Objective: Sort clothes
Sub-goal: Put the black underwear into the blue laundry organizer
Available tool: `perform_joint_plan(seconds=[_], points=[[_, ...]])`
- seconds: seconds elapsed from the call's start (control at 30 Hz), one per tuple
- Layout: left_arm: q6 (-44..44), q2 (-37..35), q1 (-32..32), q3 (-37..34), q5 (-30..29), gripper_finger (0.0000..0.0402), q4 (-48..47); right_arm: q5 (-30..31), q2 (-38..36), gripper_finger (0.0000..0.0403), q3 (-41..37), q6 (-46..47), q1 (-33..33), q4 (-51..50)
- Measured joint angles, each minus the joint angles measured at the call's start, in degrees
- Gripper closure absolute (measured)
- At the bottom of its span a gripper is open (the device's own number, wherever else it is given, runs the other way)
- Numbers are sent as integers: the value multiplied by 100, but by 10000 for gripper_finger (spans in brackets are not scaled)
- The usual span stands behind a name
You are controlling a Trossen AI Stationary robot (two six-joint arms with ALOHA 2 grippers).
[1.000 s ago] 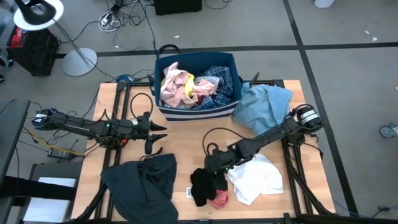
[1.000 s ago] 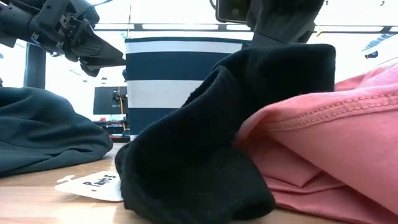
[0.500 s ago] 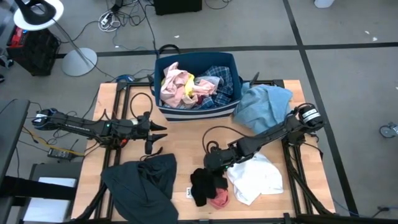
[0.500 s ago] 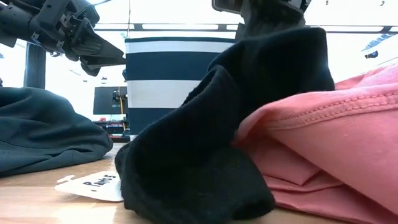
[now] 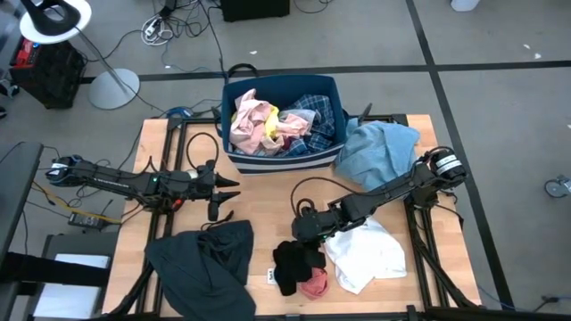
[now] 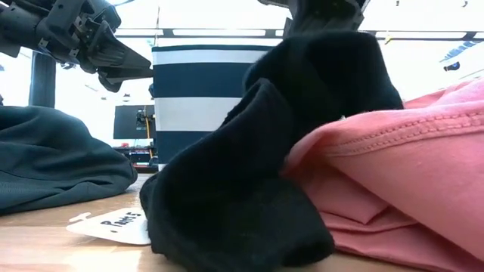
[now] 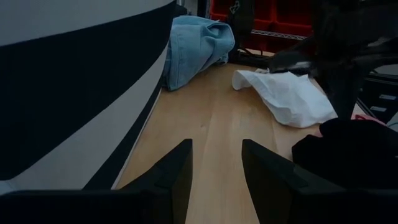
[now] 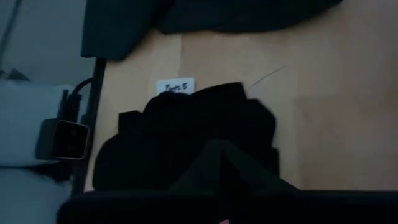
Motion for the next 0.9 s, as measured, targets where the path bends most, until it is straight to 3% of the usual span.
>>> perform_joint_plan(seconds=[0.17, 0.33, 0.5, 0.73, 0.9], points=[[-2, 0, 0, 0, 0, 257, 2, 573, -6, 401, 605, -333, -43, -919], [-2, 0, 0, 0, 4, 257, 2, 1351, -33, 401, 1623, -823, -237, -2065], [-2, 0, 0, 0, 4, 257, 0, 1919, -35, 402, 2680, -1553, -546, -2607], [-2, 0, 0, 0, 35, 257, -2, 2863, -35, 402, 4318, -2818, -1222, -2667], [20, 0, 0, -2, 31, 257, -2, 3543, -37, 403, 5403, -3829, -1881, -2182]])
